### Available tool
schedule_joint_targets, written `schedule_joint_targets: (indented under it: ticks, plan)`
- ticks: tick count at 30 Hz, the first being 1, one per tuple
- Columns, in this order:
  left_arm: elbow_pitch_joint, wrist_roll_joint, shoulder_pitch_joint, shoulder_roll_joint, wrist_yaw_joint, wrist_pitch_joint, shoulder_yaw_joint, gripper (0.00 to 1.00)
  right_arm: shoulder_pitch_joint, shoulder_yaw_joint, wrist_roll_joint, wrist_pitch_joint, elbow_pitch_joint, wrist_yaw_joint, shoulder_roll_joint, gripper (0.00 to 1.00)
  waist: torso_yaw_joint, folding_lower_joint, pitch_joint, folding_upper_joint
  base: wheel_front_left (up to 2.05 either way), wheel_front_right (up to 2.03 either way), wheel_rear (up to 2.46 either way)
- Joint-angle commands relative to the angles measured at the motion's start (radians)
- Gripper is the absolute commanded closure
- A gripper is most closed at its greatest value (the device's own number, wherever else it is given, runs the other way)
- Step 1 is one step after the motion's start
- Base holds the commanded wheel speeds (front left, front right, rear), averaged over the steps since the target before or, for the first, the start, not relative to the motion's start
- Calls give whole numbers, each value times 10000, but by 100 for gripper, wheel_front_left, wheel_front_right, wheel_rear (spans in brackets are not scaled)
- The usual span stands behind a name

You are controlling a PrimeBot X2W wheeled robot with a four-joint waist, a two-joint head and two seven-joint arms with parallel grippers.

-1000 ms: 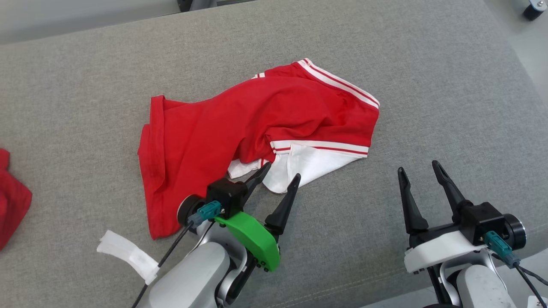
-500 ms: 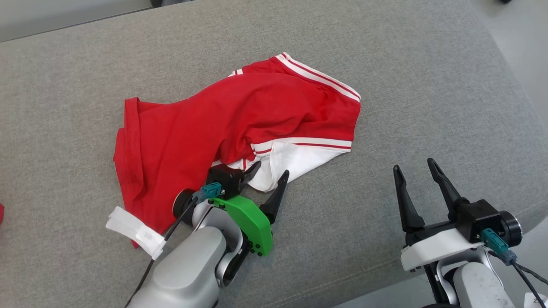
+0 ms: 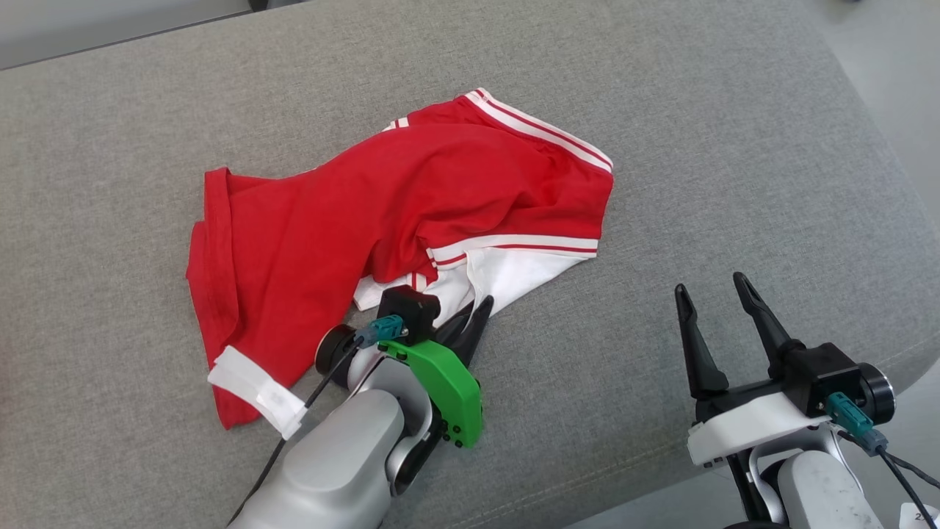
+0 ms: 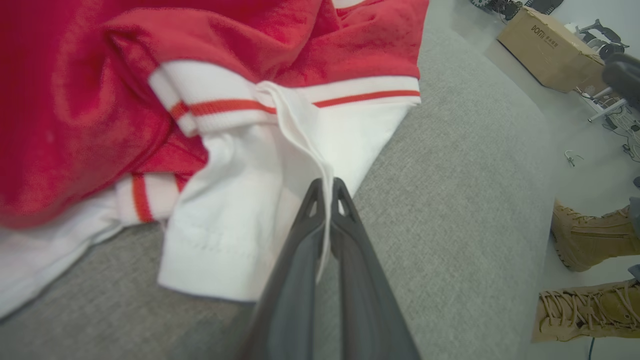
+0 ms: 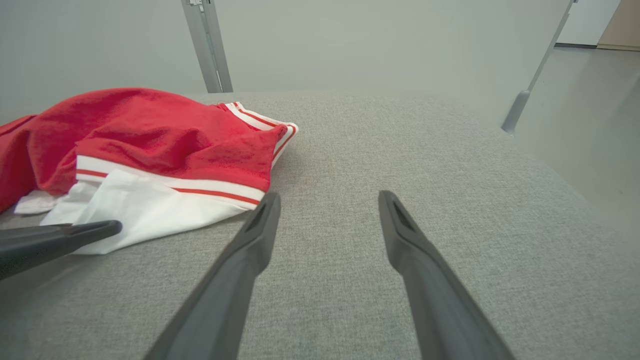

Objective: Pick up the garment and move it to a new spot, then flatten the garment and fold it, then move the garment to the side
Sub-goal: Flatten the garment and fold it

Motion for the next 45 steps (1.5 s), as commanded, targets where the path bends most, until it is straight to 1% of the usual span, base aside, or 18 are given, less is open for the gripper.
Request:
schedule_joint_targets:
  ticks: [1, 4, 10, 15, 16, 17, 18, 22, 24, 26, 27, 30, 31, 32, 34, 37, 42, 45]
  plan:
    - [29, 79, -192, 8, -57, -44, -78, 100, -38, -1, 79, -30, -2, -11, -3, 0, -7, 0, 2, -1, 0, 0, 0]
    - [-150, 515, -347, -27, -124, -238, -500, 100, -50, -4, 118, -30, 11, -11, -2, 0, -21, 0, -1, -1, 0, 0, 0]
    - [-680, 2721, -656, -14, -177, -530, -2383, 100, -70, -55, 200, -30, 44, -11, -3, 0, 3, 0, 51, -1, 0, 0, 0]
    - [-453, 3800, -377, -1, -123, -583, -3037, 100, -168, -6, 298, -30, 63, -11, -4, 0, -129, 0, 62, -1, 0, 0, 0]
    - [-325, 3882, -287, -1, -123, -585, -3069, 90, -156, 2, 315, -30, 56, -11, -4, 0, -154, 0, 60, -1, 0, 0, 0]
    - [-235, 3951, -260, -4, -114, -596, -3087, 55, -138, 8, 331, -30, 48, -11, -2, 0, -177, 0, 59, -1, 0, 0, 0]
    - [-120, 3948, -224, -11, -92, -604, -3085, 0, -112, 7, 341, -30, 45, -11, -2, 0, -196, 0, 59, -1, 0, 0, 0]
    - [148, 3331, 143, -31, -169, -595, -2704, 0, 25, -17, 350, -30, 51, -11, -3, 0, -221, 0, 6, -1, 0, 0, 0]
    - [-80, 2510, 459, -29, -309, -592, -2250, 0, 85, -31, 267, -30, 62, -11, -2, 0, -188, 0, -50, -1, 0, 0, 0]
    - [-716, 1485, 793, -51, -457, -598, -1853, 0, 107, -84, 190, -30, -5, -11, -6, 0, -132, 0, -123, -1, 0, 0, 0]
    - [-716, 1485, 793, -51, -457, -598, -1853, 0, 107, -84, 190, -30, -5, -11, -6, 0, -132, 0, -123, -1, 0, 0, 0]
    - [-1839, 147, 1090, -43, -510, -600, -1323, 0, 184, -259, 14, -30, -201, -11, -6, 0, 80, 0, -274, -1, 0, 0, 0]
    - [-2141, -72, 1169, -27, -511, -601, -1108, 0, 206, -321, -41, -30, -282, -11, -4, 0, 176, 0, -335, -1, 0, 0, 0]
    - [-2414, 22, 1173, 125, -500, -600, -879, 0, 225, -375, -102, -30, -367, -11, -22, 0, 282, 0, -405, -1, 0, 0, 0]
    - [-2972, 140, 1435, 418, -188, -599, -226, 0, 262, -508, -190, -30, -583, -11, -102, 0, 517, 0, -556, -1, 0, 0, 0]
    - [-3928, 722, 1912, 858, 446, -601, 824, 0, 387, -617, -330, -30, -918, -11, -251, 0, 906, 0, -773, -1, 0, 0, 0]
    - [-5049, 1741, 3036, 1676, 1327, -601, 2448, 0, 590, -601, -504, -30, -1408, -11, -559, 0, 1508, 0, -1175, -1, 0, 0, 0]
    - [-5395, 2200, 3824, 1940, 1648, -601, 3351, 0, 765, -593, -510, -30, -1551, -11, -681, 0, 1783, 0, -1419, -1, 0, 0, 0]
